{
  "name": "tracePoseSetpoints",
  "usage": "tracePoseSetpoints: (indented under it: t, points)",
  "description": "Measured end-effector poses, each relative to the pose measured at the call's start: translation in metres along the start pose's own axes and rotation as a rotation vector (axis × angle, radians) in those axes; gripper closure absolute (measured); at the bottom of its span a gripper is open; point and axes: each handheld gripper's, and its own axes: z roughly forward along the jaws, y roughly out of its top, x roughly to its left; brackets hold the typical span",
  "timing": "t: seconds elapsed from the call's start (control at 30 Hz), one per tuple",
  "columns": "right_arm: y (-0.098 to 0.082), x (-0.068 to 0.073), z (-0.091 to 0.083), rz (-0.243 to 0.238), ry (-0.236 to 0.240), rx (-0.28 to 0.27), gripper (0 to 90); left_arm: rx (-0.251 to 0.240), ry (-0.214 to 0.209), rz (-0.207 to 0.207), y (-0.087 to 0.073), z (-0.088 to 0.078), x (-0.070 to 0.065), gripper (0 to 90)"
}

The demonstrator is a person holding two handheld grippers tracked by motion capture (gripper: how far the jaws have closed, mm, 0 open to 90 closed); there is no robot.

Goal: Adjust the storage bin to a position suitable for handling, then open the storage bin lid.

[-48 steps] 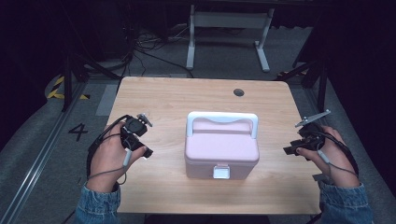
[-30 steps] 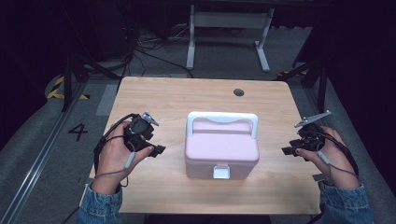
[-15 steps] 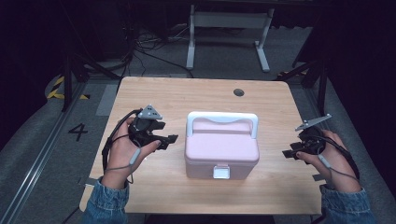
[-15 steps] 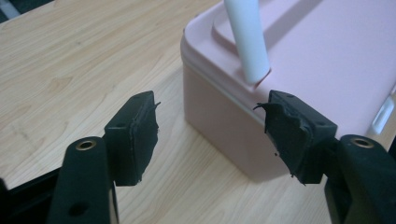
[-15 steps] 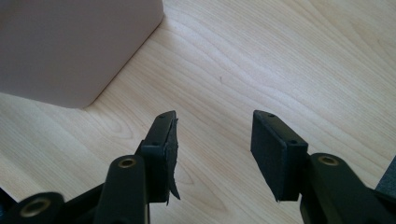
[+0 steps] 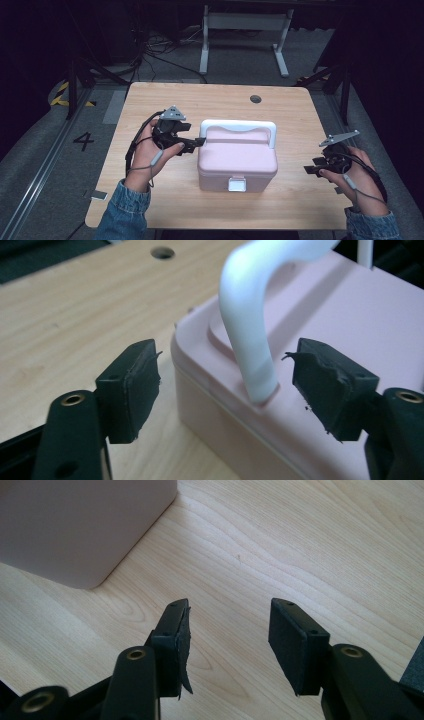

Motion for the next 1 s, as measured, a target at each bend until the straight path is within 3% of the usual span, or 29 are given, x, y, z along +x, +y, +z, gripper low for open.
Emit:
tracePoseSetpoints:
  t: [0.1, 0.33, 0.57, 0.67, 0.7, 0.73, 0.83, 1.0]
  points:
    - [-0.003, 0.002, 0.0, -0.003, -0.009, -0.009, 53.0, -0.051, 0.025, 0.007, 0.002, 0.008, -0.002, 23.3]
    - [-0.009, 0.002, -0.003, 0.004, -0.02, -0.025, 54.1, -0.049, 0.006, 0.017, 0.005, 0.027, -0.007, 25.9]
    - [-0.011, 0.002, -0.003, 0.008, -0.026, -0.033, 54.9, 0.018, -0.008, -0.024, 0.011, 0.036, -0.012, 45.8]
    - [-0.011, 0.003, -0.003, 0.005, -0.025, -0.034, 55.0, 0.026, -0.005, -0.018, 0.011, 0.037, -0.014, 54.0]
    - [-0.011, 0.003, -0.003, 0.005, -0.025, -0.034, 55.0, 0.029, 0.016, -0.004, 0.011, 0.037, -0.014, 54.0]
    - [-0.011, 0.003, -0.004, 0.002, -0.026, -0.038, 55.2, 0.018, 0.004, -0.011, 0.011, 0.034, -0.014, 62.9]
    - [-0.011, 0.003, -0.005, -0.003, -0.029, -0.049, 55.4, -0.047, -0.014, -0.012, 0.013, 0.029, -0.014, 68.5]
    - [-0.01, 0.004, -0.004, -0.003, -0.021, -0.058, 55.4, -0.038, -0.028, 0.005, 0.017, 0.027, -0.016, 71.1]
